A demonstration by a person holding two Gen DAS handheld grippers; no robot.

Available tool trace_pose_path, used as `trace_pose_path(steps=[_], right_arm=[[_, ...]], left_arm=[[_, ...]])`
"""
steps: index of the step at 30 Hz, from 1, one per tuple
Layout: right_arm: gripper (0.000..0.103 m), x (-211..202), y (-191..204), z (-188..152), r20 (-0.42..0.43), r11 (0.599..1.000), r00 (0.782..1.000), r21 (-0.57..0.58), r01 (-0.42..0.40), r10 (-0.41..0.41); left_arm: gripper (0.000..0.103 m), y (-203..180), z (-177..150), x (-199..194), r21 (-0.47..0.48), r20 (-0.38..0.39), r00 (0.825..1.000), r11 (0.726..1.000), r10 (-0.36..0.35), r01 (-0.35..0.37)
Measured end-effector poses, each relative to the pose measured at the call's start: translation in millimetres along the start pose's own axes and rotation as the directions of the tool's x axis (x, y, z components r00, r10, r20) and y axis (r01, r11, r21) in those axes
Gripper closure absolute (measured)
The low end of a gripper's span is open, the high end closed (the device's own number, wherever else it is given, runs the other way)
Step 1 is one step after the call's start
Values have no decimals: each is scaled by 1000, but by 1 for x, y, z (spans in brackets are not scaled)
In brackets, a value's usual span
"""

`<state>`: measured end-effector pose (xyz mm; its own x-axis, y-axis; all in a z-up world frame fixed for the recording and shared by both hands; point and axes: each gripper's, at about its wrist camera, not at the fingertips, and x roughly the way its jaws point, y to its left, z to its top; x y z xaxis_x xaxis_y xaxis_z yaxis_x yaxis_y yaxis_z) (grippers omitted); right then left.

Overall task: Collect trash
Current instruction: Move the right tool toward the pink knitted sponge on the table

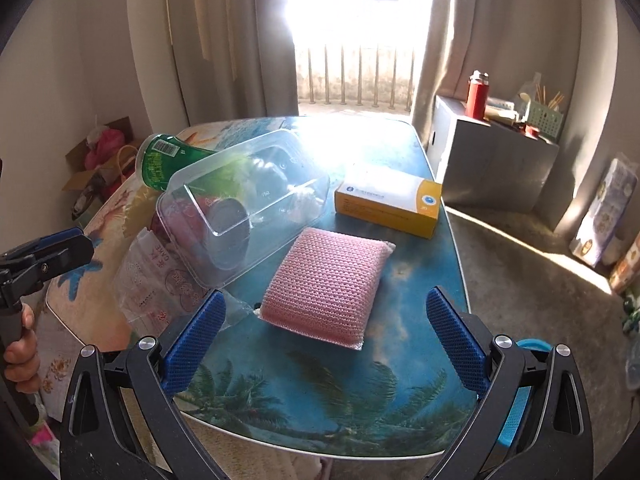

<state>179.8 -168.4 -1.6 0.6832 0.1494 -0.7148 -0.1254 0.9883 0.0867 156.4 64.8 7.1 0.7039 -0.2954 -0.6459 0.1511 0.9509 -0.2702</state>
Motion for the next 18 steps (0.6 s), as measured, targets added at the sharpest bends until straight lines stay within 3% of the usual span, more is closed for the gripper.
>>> trace_pose_path(steps=[9,18], right_arm=[[7,43,-1,8,-99,994,995,112,13,-2],[9,71,10,11,-155,996,987,62,60,-50]], left_arm=[[6,10,14,12,18,-10,1000,1000,10,-10],[6,12,21,20,23,-10,1000,1000,5,-5]])
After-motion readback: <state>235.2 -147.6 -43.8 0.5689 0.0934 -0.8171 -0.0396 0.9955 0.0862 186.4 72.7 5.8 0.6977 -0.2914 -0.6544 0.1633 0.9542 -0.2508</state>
